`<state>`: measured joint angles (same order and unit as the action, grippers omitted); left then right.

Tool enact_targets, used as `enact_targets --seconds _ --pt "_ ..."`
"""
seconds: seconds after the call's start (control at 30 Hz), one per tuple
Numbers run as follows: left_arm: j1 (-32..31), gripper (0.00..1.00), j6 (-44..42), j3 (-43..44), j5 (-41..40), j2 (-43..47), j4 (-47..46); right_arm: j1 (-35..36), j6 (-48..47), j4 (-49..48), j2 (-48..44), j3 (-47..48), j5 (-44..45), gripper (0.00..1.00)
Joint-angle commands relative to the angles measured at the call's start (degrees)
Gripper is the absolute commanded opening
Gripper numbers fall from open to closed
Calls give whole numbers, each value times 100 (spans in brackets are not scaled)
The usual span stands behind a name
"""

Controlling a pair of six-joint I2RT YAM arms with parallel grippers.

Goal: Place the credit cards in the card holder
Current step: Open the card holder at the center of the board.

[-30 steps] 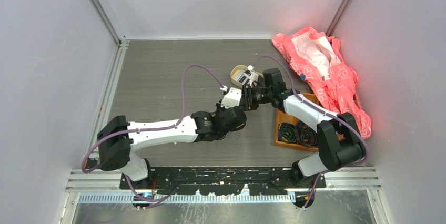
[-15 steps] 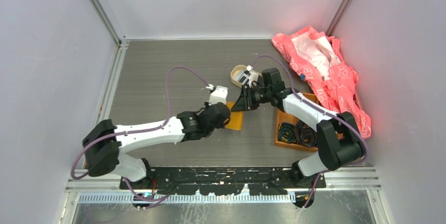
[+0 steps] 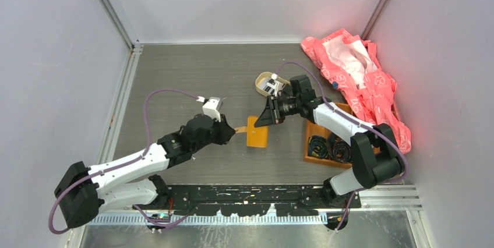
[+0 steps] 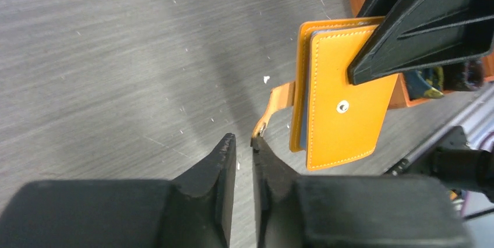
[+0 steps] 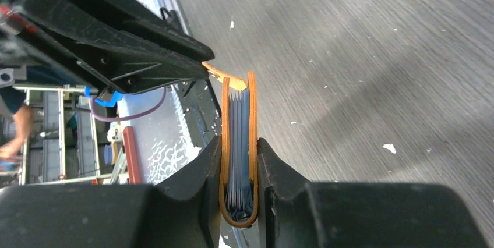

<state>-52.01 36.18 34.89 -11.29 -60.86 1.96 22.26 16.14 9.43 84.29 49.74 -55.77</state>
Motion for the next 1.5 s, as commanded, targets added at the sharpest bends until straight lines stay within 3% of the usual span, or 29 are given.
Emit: enact_targets --seconds 0.0,0.1,0.2,0.37,0.53,0.6,0.7,0.83,1.27,1.47 --pt "242 27 256 -446 829 494 -659 -24 -113 -327 -10 159 -655 1" --pt "295 57 336 -726 1056 807 -868 -25 -120 -321 10 159 -687 1" --pt "354 70 318 -948 1186 1038 -1048 -24 -128 -325 18 160 -742 2" --pt "528 73 80 -1020 1680 1160 -1270 -9 -166 -313 31 159 -805 2" --pt "566 73 354 -1200 2543 932 -2566 6 -249 -206 44 192 -745 2" --pt "561 77 532 -1112 2406 734 -2669 20 -276 -166 72 209 -734 2" --pt "516 81 526 -754 1733 496 -1976 32 -304 -132 80 210 -733 1" --pt "453 81 430 -209 1194 104 -1135 41 -330 -107 96 225 -711 2" --pt "450 65 113 337 1512 -709 -703 59 -406 14 118 272 -696 2" --pt "608 41 -126 70 1742 -493 -780 58 -410 23 112 274 -724 2"
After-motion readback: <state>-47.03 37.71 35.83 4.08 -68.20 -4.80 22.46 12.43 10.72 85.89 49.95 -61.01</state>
